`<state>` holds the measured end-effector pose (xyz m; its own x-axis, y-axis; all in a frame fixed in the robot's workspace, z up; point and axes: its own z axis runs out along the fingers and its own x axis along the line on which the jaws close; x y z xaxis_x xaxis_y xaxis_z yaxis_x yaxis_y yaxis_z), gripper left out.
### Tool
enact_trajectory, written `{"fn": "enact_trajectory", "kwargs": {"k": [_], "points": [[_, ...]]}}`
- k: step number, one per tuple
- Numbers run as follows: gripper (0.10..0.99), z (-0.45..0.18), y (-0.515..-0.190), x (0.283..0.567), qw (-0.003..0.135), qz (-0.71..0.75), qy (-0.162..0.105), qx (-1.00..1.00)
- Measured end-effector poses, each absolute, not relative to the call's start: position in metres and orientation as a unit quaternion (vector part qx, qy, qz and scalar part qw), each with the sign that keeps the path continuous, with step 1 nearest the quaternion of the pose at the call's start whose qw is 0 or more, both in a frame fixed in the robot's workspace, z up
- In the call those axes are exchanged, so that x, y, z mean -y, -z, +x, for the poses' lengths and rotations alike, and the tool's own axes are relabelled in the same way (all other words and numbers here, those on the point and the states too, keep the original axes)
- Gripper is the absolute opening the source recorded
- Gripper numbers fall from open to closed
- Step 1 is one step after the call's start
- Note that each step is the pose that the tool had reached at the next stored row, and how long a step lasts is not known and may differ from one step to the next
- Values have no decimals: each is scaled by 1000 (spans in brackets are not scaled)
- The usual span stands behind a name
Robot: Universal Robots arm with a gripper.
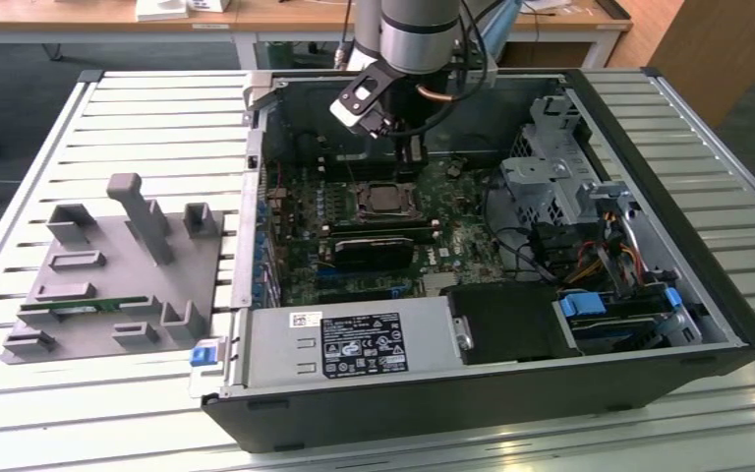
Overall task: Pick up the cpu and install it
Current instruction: 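Close the cpu cover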
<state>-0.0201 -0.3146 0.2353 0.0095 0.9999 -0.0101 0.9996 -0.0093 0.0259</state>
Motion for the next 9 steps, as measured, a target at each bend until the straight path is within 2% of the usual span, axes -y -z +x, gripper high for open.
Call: {"fn": "enact_trajectory", "kwargs": {"k": [9], "points": [[106,-30,-229,315,13,710,-5,-704]]}}
